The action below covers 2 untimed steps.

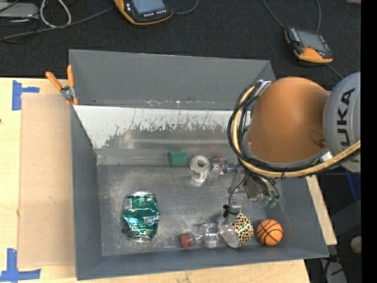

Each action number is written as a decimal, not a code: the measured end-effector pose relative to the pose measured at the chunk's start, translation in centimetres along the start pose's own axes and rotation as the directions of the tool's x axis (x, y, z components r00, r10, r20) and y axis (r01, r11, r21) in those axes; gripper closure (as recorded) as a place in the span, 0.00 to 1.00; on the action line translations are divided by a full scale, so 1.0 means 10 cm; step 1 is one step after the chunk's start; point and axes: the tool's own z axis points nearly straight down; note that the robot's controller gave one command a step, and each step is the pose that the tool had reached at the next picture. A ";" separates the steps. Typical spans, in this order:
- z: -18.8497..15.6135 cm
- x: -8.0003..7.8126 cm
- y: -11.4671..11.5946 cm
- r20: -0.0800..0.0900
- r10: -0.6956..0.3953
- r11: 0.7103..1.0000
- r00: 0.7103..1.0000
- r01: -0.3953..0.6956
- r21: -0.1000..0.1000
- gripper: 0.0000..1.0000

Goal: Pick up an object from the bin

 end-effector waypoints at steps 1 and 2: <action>-0.03 -0.01 0.00 0.007 0.002 1.000 1.000 -0.002 0.000 0.00; 0.77 0.01 -0.39 0.010 -0.096 0.995 0.995 0.096 0.001 0.00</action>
Offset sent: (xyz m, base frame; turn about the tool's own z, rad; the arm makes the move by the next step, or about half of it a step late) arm -0.0058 -0.0847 -0.1700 -0.2031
